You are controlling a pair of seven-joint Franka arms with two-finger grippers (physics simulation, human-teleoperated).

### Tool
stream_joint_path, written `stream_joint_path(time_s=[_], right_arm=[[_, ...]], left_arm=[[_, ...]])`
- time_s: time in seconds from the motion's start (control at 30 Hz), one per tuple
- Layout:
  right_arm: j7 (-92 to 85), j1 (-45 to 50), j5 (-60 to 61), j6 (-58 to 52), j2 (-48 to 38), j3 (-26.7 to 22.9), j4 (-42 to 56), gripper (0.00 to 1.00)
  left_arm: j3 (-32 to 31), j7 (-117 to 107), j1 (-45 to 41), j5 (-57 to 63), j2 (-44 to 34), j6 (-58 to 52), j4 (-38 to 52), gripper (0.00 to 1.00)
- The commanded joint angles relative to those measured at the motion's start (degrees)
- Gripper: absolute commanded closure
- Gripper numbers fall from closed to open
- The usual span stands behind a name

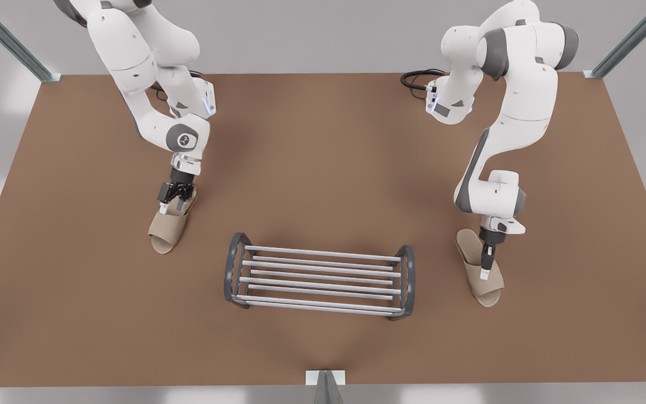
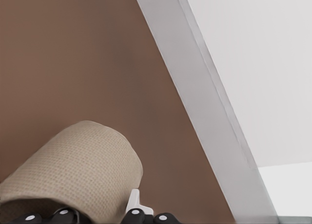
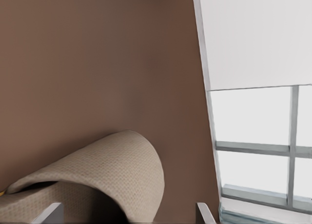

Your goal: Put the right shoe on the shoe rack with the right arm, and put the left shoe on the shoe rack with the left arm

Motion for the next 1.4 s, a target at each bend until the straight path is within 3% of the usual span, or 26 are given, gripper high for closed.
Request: stream_joint_path(time_s=[0.0,0.2,0.37,0.43,0.53,0.63,0.73,0.9,0.93,1.07,1.23,1.37], right_arm=[[2.84,0.06,-2.50,-0.47,-0.03,-0.45,0.11,0.00],[2.75,0.06,-5.22,-3.72,0.50,-1.41,0.55,0.00],[2.75,0.06,-8.48,-5.66,2.70,-3.87,1.78,0.00],[2.58,0.15,-8.56,-5.83,3.05,-3.88,1.95,0.00],[2.40,0.06,-8.48,-6.01,3.05,-3.96,2.48,0.00],[3.02,0.15,-8.48,-7.76,3.14,-3.96,2.74,0.00],[3.02,0.06,-8.48,-7.77,3.05,-3.96,3.09,0.00],[3.02,0.06,-8.56,-7.77,3.93,-4.14,3.27,0.00],[3.11,0.06,-8.56,-7.77,4.10,-4.14,3.36,0.00],[3.11,0.15,-8.56,-8.03,4.81,-4.75,3.89,0.19],[3.19,0.15,-8.56,-7.94,5.25,-4.75,4.24,0.22],[3.11,0.15,-8.56,-7.15,5.69,-5.63,4.85,0.25]], left_arm=[[0.01,5.16,0.00,0.01,-0.02,0.00,0.02,0.54],[0.01,5.25,-0.09,0.54,-1.96,0.17,0.02,0.71],[-2.27,5.52,-0.09,0.98,-11.27,9.75,0.11,0.77],[-7.81,4.90,-0.09,1.24,-18.83,21.61,2.30,0.77],[-20.99,-5.90,-0.09,1.07,-22.17,43.76,13.64,0.78],[-27.49,-13.20,-0.79,0.89,-25.95,43.94,14.25,0.79],[-36.10,-15.75,-0.96,0.89,-22.00,43.77,19.61,0.79],[-36.03,-16.37,-8.79,0.63,-10.67,43.68,30.60,0.79],[-34.97,-16.46,-10.37,0.81,-7.94,43.68,33.24,0.79],[-28.12,-16.72,-13.97,3.18,1.20,43.50,40.89,0.79],[-22.76,-16.81,-14.50,3.53,10.26,43.51,53.19,0.79],[-21.17,-18.04,-14.85,3.53,12.90,42.63,55.57,0.79]])
